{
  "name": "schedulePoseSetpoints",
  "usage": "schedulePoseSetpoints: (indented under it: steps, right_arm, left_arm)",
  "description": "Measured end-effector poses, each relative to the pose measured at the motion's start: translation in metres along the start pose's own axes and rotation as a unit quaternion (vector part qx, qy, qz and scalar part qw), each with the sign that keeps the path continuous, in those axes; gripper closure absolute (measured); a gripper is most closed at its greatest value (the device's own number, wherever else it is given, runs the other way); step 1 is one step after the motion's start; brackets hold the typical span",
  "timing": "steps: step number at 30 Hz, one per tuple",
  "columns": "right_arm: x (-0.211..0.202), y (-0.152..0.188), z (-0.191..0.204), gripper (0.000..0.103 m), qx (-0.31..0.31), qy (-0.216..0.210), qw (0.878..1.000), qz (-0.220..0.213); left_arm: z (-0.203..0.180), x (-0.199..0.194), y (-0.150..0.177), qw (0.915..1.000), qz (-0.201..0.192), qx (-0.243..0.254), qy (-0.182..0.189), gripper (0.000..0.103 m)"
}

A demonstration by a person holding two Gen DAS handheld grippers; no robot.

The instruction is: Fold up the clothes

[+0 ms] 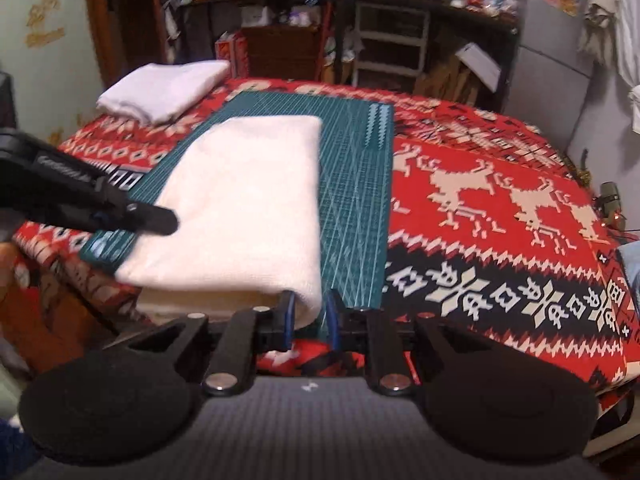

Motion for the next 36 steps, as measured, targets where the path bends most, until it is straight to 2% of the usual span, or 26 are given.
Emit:
schedulePoseSetpoints:
  steps: [4,7,10,12,13,14,16,21,26,27,28,29,30,32,34,35,36]
  right_arm:
    - [-0.024,-0.019,-0.001,0.083,0.008,-0.018,0.999,-0.042]
    - [-0.015,-0.052,0.021,0.083,-0.013,-0.050,0.997,-0.065]
    - [0.022,-0.080,0.046,0.084,-0.037,-0.070,0.995,-0.054]
    - [0.050,-0.085,0.053,0.085,-0.032,-0.084,0.996,-0.028]
    - [0.061,-0.084,0.053,0.085,-0.023,-0.093,0.995,-0.015]
    - [0.067,-0.082,0.053,0.085,-0.012,-0.100,0.995,-0.008]
    - [0.072,-0.079,0.047,0.085,0.008,-0.115,0.993,-0.008]
    - [0.079,-0.071,0.032,0.085,0.049,-0.146,0.988,-0.004]
    - [0.080,-0.066,0.028,0.085,0.073,-0.156,0.985,-0.007]
    - [0.081,-0.066,0.028,0.085,0.077,-0.158,0.984,-0.007]
    - [0.081,-0.066,0.028,0.085,0.079,-0.159,0.984,-0.007]
    - [0.082,-0.066,0.028,0.085,0.081,-0.160,0.984,-0.007]
    - [0.083,-0.066,0.027,0.085,0.084,-0.162,0.983,-0.006]
    - [0.085,-0.067,0.025,0.085,0.094,-0.168,0.981,-0.004]
    - [0.086,-0.068,0.024,0.085,0.098,-0.172,0.980,-0.004]
    - [0.087,-0.068,0.024,0.085,0.099,-0.174,0.980,-0.004]
    - [0.088,-0.068,0.024,0.085,0.101,-0.175,0.979,-0.005]
  left_arm:
    - [0.004,-0.002,0.003,0.9999,-0.004,-0.011,0.010,0.094]
    - [0.004,-0.003,0.004,0.9998,-0.007,-0.016,0.012,0.094]
    - [0.001,-0.004,0.002,0.9995,-0.011,-0.017,0.023,0.094]
    - [0.000,-0.003,-0.003,0.9986,-0.014,-0.027,0.044,0.094]
    - [0.001,-0.002,-0.007,0.9978,-0.017,-0.034,0.054,0.091]
    - [0.003,0.000,-0.013,0.9966,-0.023,-0.045,0.065,0.078]
    - [0.009,0.003,-0.025,0.9937,-0.035,-0.065,0.084,0.061]
    - [0.023,0.023,-0.062,0.9861,-0.038,-0.105,0.123,0.062]
    - [0.028,0.036,-0.085,0.9753,-0.040,-0.143,0.164,0.067]
    - [0.027,0.036,-0.087,0.9733,-0.042,-0.146,0.172,0.069]
    - [0.026,0.037,-0.090,0.9711,-0.045,-0.150,0.180,0.081]
    - [0.025,0.036,-0.091,0.9701,-0.046,-0.150,0.185,0.089]
    - [0.023,0.034,-0.092,0.9716,-0.047,-0.142,0.183,0.096]
    - [0.018,0.030,-0.092,0.9747,-0.048,-0.126,0.179,0.095]
    - [-0.001,0.021,-0.092,0.9796,-0.053,-0.084,0.175,0.096]
    - [-0.012,0.016,-0.092,0.9824,-0.056,-0.055,0.170,0.094]
    - [-0.021,0.013,-0.092,0.9859,-0.063,-0.024,0.154,0.087]
Point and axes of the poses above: each gripper's, at about its wrist camera, not at the fingertips, and x roughly the way its jaws point, z to its left, y to its underside, the point moved 9 cm from there along x, roughly the way its jaws point, and after that the axes turned 5 degrees about z, right-handed, at the moved point
